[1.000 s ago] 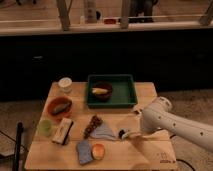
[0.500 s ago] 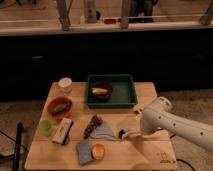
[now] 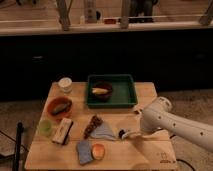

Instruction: Wipe table surface with brush

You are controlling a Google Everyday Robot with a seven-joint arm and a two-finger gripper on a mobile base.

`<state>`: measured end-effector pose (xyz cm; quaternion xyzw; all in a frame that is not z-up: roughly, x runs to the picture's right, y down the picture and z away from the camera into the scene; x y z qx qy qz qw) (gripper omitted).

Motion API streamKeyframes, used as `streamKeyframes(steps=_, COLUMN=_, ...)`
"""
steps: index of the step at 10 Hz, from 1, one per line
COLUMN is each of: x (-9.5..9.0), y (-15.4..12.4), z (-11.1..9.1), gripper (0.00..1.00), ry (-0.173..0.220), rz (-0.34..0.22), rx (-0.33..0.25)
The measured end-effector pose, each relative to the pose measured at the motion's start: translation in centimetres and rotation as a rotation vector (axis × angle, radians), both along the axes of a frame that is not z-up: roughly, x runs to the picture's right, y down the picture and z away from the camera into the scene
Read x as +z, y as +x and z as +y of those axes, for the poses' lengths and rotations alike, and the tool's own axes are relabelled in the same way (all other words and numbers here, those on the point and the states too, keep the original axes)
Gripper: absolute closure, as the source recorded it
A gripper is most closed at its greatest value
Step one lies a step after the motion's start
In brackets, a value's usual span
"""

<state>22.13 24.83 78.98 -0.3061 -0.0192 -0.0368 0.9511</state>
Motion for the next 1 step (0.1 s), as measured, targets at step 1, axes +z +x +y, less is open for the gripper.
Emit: streamKeyframes(steps=1, x=0.0, y=0.0, z=0.0, gripper=1.0, ry=0.0, rz=0.0, rx=0.0)
